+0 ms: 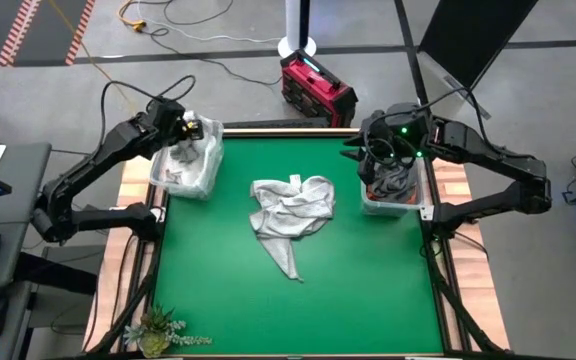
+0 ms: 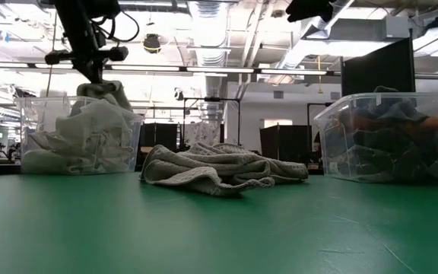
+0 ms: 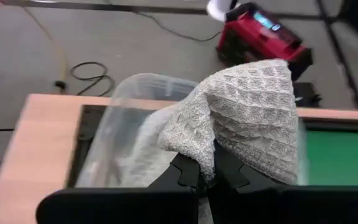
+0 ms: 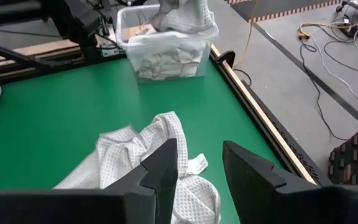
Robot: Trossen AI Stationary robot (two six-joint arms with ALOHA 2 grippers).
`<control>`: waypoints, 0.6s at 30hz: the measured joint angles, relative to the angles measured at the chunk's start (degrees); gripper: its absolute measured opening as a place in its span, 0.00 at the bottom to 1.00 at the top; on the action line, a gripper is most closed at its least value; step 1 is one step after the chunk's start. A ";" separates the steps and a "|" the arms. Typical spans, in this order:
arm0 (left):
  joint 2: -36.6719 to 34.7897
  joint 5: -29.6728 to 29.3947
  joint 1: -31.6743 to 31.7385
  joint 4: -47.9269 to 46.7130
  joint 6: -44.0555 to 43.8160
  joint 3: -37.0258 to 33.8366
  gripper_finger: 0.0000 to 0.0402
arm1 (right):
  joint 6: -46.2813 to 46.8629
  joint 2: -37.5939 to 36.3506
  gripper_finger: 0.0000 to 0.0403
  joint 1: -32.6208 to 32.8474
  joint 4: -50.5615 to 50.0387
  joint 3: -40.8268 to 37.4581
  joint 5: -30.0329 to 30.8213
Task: Sort towels by color in basket
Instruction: Put the light gray towel into the left transparent bin
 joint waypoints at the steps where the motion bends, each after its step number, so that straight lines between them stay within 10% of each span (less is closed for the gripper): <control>1: 0.12 -0.09 0.21 -0.99 0.94 0.00 0.01 | 0.25 0.00 0.39 0.00 0.29 0.00 0.00; 18: 11.11 27.85 -1.57 -28.08 11.97 1.05 0.01 | 0.77 0.00 0.39 0.02 1.58 0.00 0.11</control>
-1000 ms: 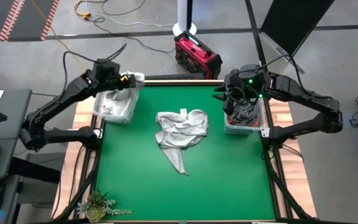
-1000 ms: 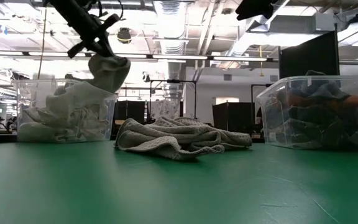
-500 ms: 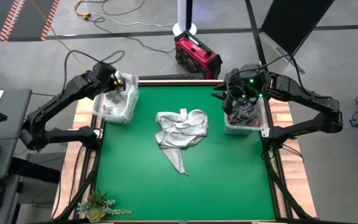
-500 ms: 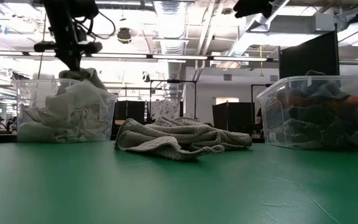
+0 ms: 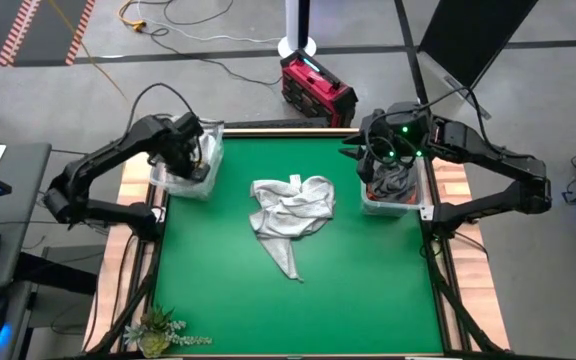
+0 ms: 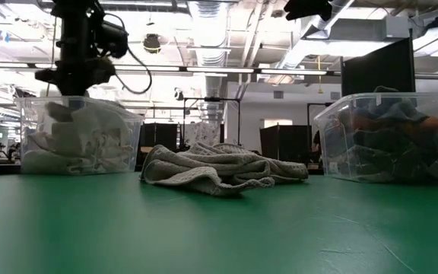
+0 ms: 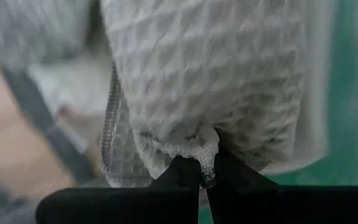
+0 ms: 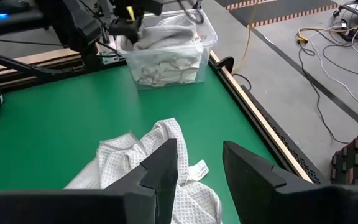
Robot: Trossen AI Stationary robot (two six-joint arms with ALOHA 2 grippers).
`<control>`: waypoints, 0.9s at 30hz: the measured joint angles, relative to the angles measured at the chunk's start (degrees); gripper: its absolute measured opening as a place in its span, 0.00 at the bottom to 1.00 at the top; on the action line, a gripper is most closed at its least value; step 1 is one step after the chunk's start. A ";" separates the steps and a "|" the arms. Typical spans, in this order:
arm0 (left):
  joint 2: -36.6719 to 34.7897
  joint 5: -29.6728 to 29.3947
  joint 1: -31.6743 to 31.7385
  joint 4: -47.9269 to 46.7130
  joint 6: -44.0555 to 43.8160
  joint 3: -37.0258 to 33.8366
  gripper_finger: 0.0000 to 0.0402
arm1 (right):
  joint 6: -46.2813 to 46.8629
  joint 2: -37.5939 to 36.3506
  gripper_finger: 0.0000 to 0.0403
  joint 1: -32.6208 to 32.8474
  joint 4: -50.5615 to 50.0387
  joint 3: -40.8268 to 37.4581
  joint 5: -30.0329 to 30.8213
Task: Sort towels by color in basket
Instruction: Put the light gray towel into the left transparent bin
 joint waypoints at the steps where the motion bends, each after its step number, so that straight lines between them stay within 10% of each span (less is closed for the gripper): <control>1: 0.67 -0.12 -0.14 -1.86 0.65 0.20 0.01 | 0.00 0.02 0.39 0.00 0.02 0.00 0.00; 17: 5.30 -17.40 -6.11 3.09 40.54 0.42 0.01 | 0.24 0.02 0.39 -0.04 0.04 0.00 0.00; 27: 6.36 -27.67 -6.04 10.71 48.05 0.42 0.06 | 0.96 0.02 0.39 0.35 0.08 0.00 0.00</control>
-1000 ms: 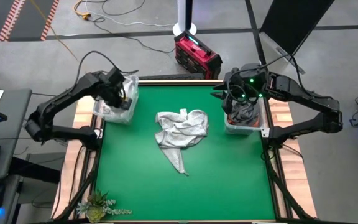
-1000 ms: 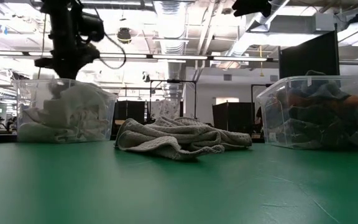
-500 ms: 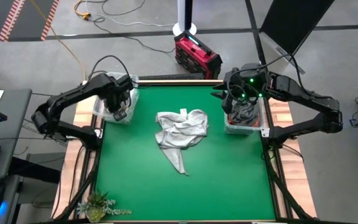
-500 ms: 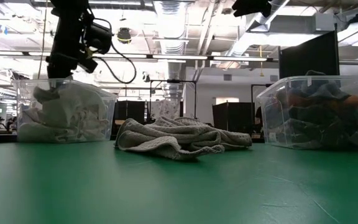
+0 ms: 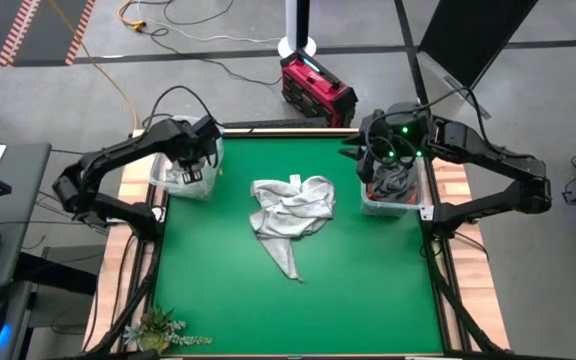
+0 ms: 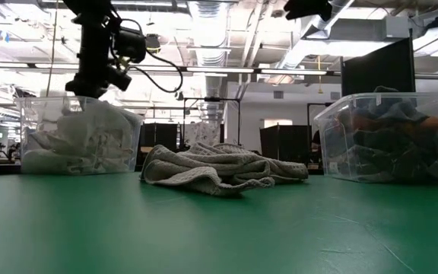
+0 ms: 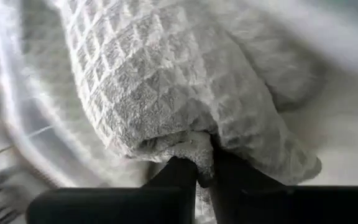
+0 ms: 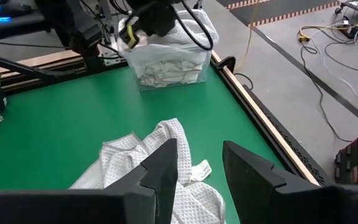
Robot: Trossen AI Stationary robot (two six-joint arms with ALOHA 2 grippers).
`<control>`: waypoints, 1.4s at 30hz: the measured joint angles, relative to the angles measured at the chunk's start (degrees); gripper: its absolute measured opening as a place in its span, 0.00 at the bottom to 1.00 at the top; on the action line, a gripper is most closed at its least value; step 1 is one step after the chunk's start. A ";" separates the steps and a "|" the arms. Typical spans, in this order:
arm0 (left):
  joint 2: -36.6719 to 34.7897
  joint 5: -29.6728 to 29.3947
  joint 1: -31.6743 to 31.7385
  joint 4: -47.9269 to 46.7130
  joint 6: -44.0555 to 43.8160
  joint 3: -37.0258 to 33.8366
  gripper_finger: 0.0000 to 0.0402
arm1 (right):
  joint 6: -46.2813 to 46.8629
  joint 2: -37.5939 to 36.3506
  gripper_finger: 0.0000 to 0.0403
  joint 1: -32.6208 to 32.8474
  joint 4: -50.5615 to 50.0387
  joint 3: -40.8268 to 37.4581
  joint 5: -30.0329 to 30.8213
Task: Sort towels by color in basket
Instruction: Put the light gray towel into the left transparent bin
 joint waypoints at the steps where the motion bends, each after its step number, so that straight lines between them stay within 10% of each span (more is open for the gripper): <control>1: 0.45 -2.54 0.00 0.05 0.92 0.00 0.08 | 0.15 0.00 0.39 0.04 -0.01 0.00 -0.01; 19: 6.53 -0.94 0.92 12.17 17.66 -6.57 0.16 | 1.42 0.00 0.39 0.81 -0.02 0.00 -0.01; 36: -2.26 26.92 15.32 18.91 4.30 -8.00 0.12 | 2.04 0.01 0.39 2.61 -0.02 0.00 1.08; 42: 2.21 27.73 15.63 19.03 7.14 -7.91 0.10 | 2.39 0.00 0.39 2.62 -0.02 0.00 1.11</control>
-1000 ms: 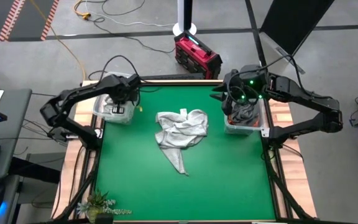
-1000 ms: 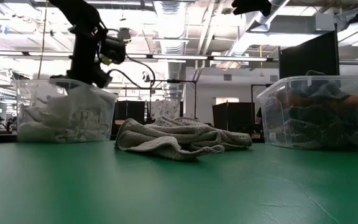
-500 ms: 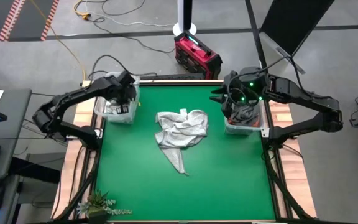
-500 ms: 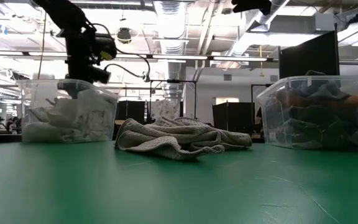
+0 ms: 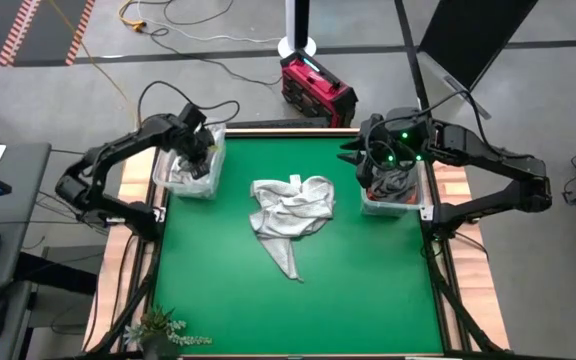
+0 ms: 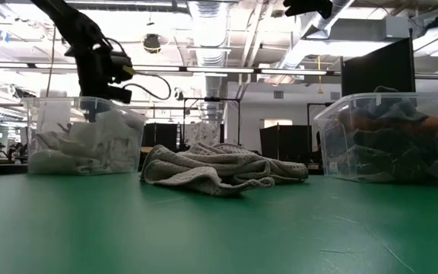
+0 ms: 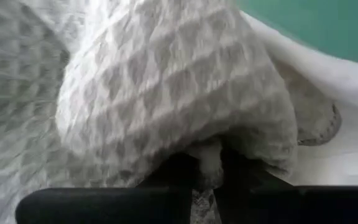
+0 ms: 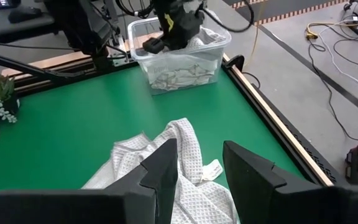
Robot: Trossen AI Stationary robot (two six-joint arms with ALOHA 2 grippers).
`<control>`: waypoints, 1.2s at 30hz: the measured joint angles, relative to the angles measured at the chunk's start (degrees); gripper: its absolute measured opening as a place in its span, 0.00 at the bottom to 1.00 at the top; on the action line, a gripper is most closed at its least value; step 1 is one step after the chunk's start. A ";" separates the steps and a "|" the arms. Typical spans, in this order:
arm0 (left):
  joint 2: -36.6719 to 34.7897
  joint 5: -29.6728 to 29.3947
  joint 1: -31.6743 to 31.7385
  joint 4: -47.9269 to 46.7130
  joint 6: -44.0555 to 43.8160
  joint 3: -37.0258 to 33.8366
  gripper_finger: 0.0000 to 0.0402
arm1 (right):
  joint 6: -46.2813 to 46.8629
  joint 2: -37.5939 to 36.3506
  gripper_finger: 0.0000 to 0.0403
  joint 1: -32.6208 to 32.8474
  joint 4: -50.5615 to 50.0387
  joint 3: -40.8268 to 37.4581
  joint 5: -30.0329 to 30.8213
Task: Sort towels by color in basket
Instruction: Put the light gray towel into the left transparent bin
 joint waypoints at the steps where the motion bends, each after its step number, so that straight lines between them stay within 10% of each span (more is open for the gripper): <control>1: 1.03 -0.04 -0.16 -0.02 0.00 0.02 0.10 | 0.35 0.02 0.39 0.00 0.00 0.00 0.00; 14: 6.45 3.51 1.98 0.01 -17.79 0.13 0.21 | 1.61 0.02 0.39 2.02 0.00 0.00 1.73; 36: 0.05 1.05 -0.16 -2.32 -23.15 1.67 0.45 | -1.24 0.02 0.39 2.14 0.00 0.00 3.32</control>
